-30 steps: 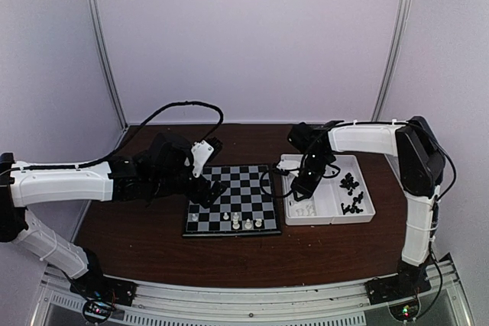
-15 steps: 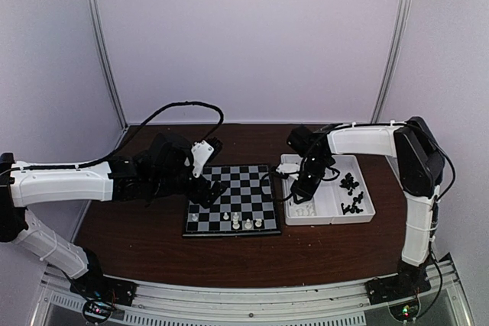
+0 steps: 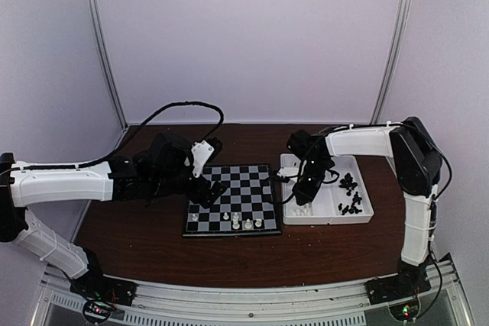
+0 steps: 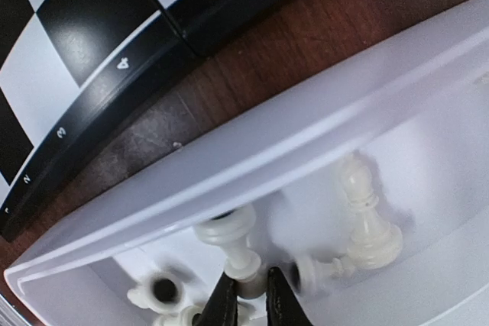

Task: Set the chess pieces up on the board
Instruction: Pick up the chess piece from the storage box.

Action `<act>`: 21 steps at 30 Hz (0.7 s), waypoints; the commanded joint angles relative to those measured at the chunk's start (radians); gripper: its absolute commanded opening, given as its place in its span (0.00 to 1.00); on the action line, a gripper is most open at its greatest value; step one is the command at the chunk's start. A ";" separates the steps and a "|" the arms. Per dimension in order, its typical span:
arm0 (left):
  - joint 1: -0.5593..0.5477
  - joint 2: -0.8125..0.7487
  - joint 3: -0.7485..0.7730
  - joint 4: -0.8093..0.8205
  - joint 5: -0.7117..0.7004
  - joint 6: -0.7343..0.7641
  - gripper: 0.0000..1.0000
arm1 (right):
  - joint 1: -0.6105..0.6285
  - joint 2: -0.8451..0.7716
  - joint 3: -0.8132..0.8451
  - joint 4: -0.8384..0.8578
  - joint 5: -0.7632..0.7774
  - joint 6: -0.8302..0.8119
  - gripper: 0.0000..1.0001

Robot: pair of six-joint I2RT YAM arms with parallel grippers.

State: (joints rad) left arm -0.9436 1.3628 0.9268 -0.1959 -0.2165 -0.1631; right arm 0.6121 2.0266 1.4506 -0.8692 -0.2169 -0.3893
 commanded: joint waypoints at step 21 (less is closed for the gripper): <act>0.064 -0.021 0.011 0.214 0.391 -0.034 0.85 | 0.014 -0.444 -0.082 0.115 -0.301 0.264 0.06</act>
State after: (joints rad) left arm -0.9356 1.3678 0.9577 -0.1352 -0.0444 -0.1532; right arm 0.6178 1.6699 1.3991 -0.8524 -0.3222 -0.2459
